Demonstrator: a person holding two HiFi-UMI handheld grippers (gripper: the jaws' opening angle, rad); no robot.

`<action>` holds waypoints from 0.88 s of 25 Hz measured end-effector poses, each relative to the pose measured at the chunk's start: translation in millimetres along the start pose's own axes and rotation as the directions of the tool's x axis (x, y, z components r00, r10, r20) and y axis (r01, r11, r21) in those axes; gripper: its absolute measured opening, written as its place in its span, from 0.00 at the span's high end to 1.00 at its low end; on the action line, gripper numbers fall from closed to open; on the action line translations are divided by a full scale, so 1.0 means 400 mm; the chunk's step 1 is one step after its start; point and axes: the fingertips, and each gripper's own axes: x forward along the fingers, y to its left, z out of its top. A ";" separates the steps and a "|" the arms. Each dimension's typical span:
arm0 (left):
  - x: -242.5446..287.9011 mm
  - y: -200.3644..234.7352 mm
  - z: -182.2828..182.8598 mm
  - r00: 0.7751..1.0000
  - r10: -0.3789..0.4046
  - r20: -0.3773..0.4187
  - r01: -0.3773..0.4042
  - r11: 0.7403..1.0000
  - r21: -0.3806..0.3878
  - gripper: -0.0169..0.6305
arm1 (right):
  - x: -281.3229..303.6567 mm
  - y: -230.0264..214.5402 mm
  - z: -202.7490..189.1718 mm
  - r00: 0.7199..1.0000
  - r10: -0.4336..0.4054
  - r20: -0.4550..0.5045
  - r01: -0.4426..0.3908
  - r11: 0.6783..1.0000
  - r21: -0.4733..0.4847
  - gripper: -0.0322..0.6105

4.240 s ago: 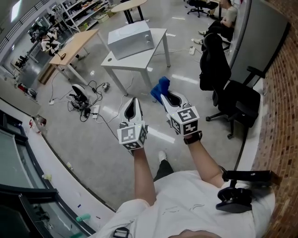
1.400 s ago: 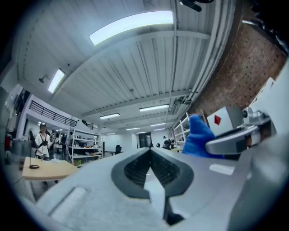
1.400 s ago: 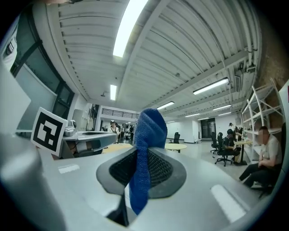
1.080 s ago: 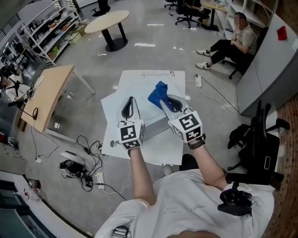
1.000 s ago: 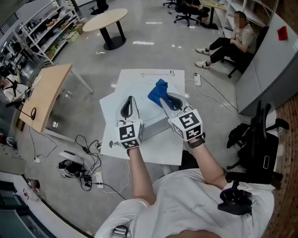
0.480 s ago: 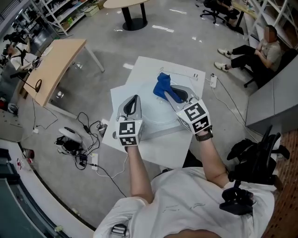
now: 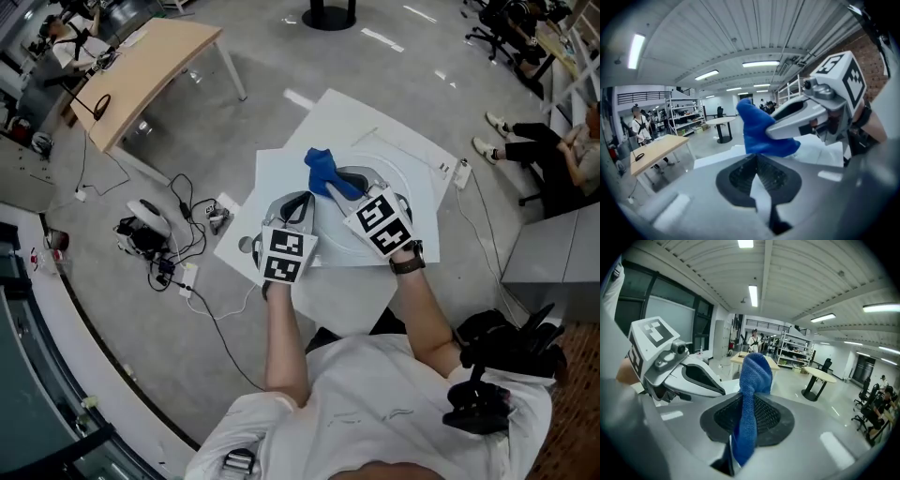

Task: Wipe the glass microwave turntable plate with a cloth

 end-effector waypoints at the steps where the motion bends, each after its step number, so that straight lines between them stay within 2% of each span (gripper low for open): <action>1: 0.002 -0.005 -0.011 1.000 -0.005 -0.025 0.005 1.000 0.008 0.97 | 0.017 0.009 -0.009 0.999 0.016 -0.032 -0.016 1.000 -0.017 0.86; 6: 0.002 -0.021 -0.064 0.993 -0.022 -0.119 0.023 1.000 0.002 0.97 | 0.068 0.034 -0.018 0.988 0.031 -0.149 -0.052 0.989 -0.139 0.85; 11: -0.008 -0.035 -0.102 0.967 -0.012 -0.255 0.026 0.998 0.049 0.97 | 0.096 0.009 -0.027 0.973 -0.017 -0.232 -0.038 0.972 -0.231 0.85; 18: -0.013 -0.031 -0.104 0.962 0.013 -0.273 -0.010 1.000 0.014 0.97 | 0.085 -0.122 -0.077 0.954 -0.130 -0.271 0.067 0.971 -0.230 0.85; 22: 0.002 -0.013 -0.114 0.963 0.016 -0.269 -0.017 1.000 -0.002 0.97 | 0.040 -0.236 -0.132 0.927 -0.209 -0.311 0.154 0.969 -0.191 0.85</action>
